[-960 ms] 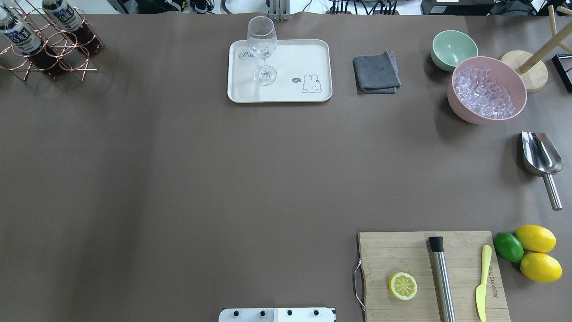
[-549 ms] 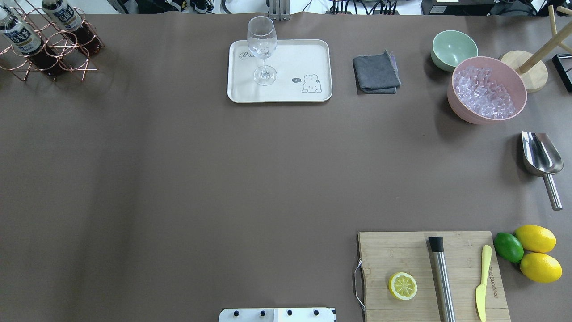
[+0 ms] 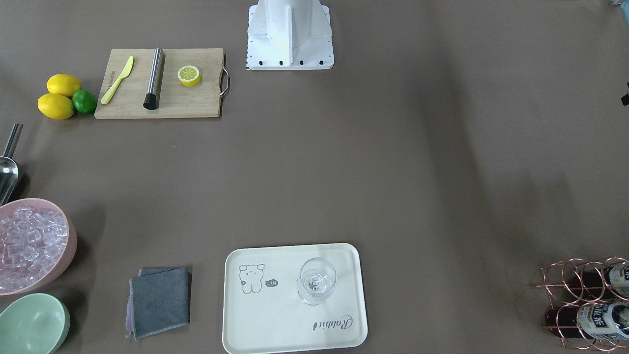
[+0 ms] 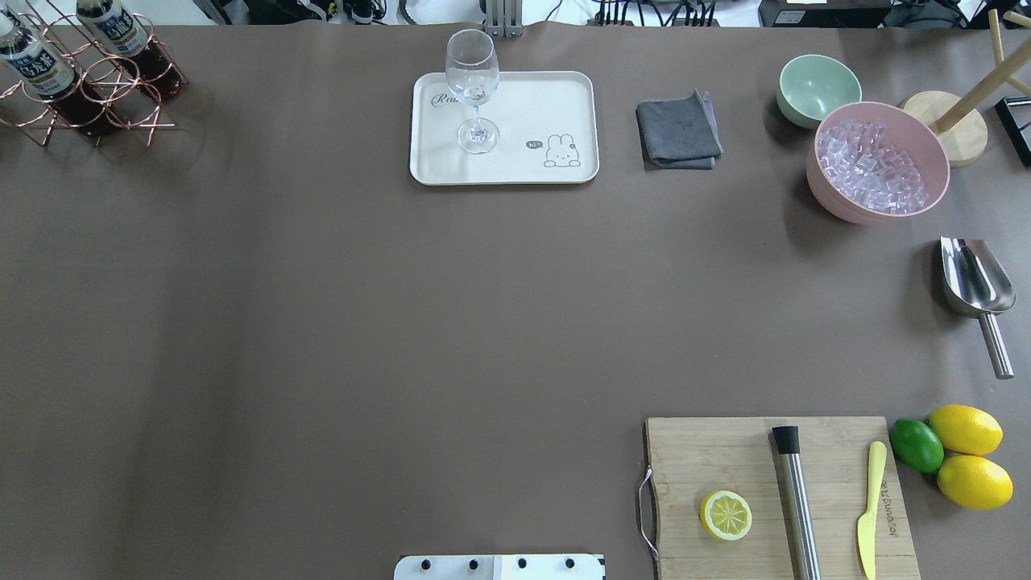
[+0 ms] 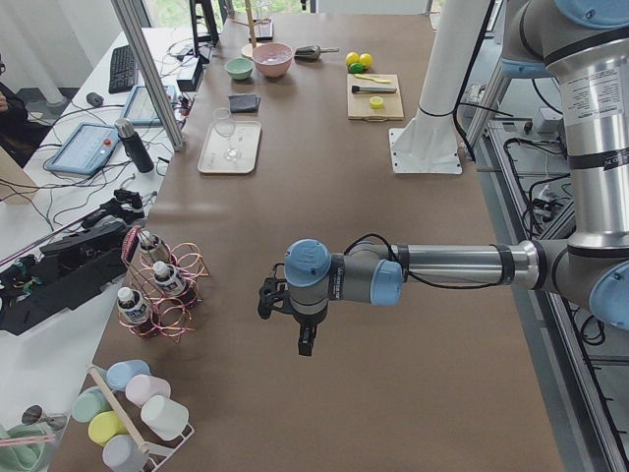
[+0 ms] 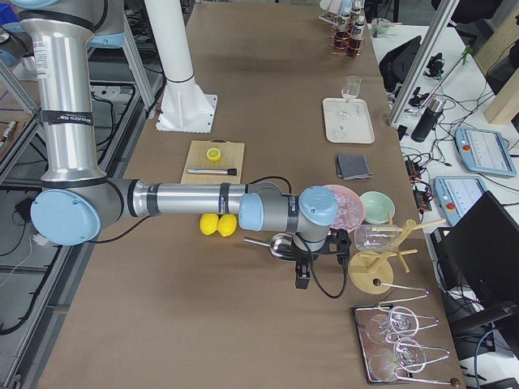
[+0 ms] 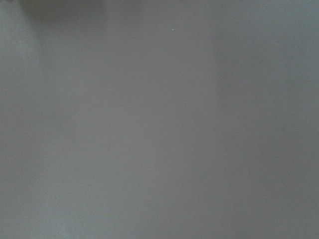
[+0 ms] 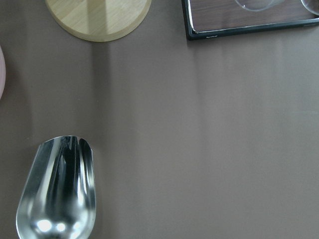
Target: Take tea from basket to plate
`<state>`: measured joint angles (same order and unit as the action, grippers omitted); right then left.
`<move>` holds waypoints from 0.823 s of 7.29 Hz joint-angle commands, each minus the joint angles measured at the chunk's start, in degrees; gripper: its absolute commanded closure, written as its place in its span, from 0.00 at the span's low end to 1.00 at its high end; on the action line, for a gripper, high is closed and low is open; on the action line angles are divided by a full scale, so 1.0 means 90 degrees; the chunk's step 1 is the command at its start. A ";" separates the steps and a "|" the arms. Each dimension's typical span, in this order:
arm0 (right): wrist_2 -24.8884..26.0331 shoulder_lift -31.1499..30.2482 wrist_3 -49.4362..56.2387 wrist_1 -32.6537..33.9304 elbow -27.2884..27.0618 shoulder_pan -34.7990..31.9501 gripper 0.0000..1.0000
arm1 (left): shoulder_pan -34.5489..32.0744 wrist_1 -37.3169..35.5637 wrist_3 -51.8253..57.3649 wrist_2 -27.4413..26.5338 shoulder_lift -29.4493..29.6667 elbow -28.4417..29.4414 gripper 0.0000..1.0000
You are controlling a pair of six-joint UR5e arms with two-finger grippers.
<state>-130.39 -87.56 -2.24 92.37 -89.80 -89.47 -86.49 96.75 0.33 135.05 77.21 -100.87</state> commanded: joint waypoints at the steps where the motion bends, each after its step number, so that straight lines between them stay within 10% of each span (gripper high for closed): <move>1: 0.0024 0.0012 0.0024 -0.0009 -0.0041 0.0009 0.00 | -0.0018 0.0002 -0.0007 0.0004 -0.0015 -0.0012 0.02; 6: 0.0015 0.0032 -0.0025 -0.0009 -0.0207 0.0039 0.00 | -0.0203 0.0012 0.0003 0.0053 -0.0054 -0.0071 0.02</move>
<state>-130.26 -87.28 -2.41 92.29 -91.37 -89.13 -87.19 96.85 0.27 135.39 76.84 -101.29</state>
